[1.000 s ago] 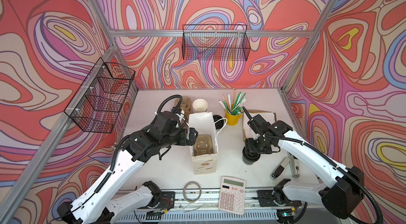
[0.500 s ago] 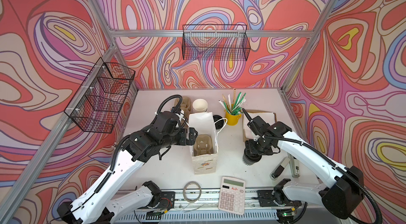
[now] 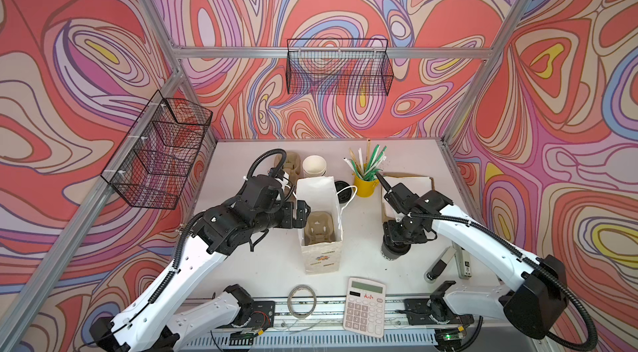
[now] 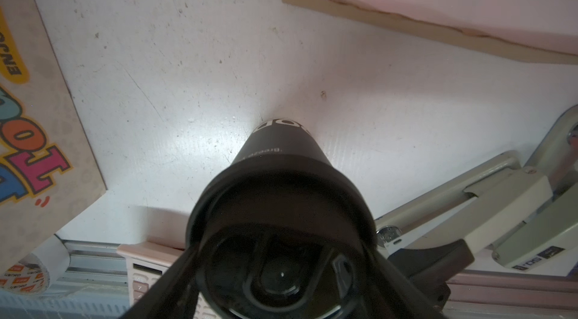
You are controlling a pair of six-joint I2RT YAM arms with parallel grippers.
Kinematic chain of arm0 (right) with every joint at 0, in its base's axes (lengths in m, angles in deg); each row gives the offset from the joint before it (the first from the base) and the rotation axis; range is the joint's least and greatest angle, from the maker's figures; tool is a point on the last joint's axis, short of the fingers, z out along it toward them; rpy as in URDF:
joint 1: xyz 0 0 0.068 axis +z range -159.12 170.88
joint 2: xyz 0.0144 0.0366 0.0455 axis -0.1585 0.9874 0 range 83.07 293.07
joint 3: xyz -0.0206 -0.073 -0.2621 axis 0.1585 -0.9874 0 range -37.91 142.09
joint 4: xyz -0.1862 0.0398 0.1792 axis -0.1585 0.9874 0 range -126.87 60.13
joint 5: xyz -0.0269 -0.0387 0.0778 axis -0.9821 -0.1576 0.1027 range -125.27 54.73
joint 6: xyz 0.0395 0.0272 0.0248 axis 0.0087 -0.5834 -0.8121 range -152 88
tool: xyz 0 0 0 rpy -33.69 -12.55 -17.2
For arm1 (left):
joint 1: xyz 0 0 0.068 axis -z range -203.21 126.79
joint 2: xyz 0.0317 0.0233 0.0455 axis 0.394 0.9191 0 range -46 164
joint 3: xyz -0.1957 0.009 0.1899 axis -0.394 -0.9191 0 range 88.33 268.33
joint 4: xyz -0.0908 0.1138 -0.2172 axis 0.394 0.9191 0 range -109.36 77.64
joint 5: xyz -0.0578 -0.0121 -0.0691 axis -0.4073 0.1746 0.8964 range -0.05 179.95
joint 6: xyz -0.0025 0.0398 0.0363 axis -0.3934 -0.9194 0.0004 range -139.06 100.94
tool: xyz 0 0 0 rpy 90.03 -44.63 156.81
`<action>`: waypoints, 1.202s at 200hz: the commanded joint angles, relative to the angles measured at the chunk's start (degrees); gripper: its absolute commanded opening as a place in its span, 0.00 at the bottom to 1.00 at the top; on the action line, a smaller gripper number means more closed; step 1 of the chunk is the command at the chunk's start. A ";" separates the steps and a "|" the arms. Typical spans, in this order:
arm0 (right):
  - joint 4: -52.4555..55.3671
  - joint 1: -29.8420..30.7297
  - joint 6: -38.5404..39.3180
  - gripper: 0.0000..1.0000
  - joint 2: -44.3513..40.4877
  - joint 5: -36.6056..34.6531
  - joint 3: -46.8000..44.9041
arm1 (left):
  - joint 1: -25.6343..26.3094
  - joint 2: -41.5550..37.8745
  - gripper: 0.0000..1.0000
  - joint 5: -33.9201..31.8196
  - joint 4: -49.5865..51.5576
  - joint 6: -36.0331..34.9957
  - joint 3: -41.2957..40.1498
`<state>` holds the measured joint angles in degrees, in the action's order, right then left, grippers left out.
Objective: Pack a coffee takeout order
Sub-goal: Move the coffee cup to the center of the table.
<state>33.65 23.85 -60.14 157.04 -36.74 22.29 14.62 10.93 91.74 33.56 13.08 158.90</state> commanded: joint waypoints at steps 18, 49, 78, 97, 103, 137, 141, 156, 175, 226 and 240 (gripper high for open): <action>1.99 3.32 -0.71 0.76 3.02 -2.00 1.46 | -0.29 -0.24 1.00 -1.12 0.33 -0.05 -0.44; 2.41 3.33 0.65 0.76 3.27 -1.60 1.77 | -0.26 -0.47 1.00 -1.32 0.52 -0.15 -0.43; 2.01 3.33 1.68 0.76 3.61 -0.58 -0.07 | -0.29 -0.57 1.00 -1.44 0.34 -0.08 -0.38; 1.98 3.33 1.62 0.76 3.89 -0.01 -0.28 | -0.29 -0.64 1.00 -1.34 0.29 0.01 -0.51; 1.98 3.33 1.60 0.76 4.01 0.05 -0.26 | -0.23 -0.64 1.00 -1.32 0.20 0.02 -0.52; 2.28 3.33 2.22 0.76 5.67 1.20 -0.11 | -0.29 -0.78 1.00 -1.32 0.33 0.05 -0.64; 2.37 3.33 2.31 0.77 5.81 1.00 -0.11 | -0.29 -0.78 1.00 -1.42 0.36 -0.01 -0.61; 2.59 3.24 2.47 0.77 6.25 0.60 0.21 | -0.28 -0.91 1.00 -1.48 0.51 0.01 -0.58; 1.95 2.93 2.65 0.77 6.74 1.28 0.66 | -0.28 -0.86 1.00 -1.56 0.55 0.01 -0.60; 0.63 2.41 3.92 0.75 8.79 2.12 2.72 | -0.23 -0.78 1.00 -1.78 0.59 -0.21 -0.43; 0.32 2.45 4.19 0.74 8.77 2.28 4.36 | -0.29 -0.68 1.00 -1.94 0.69 -0.20 -0.43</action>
<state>36.29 26.10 -56.91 163.14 -37.29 26.56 14.62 10.67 90.97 33.58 13.06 158.79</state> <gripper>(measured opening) 0.749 0.998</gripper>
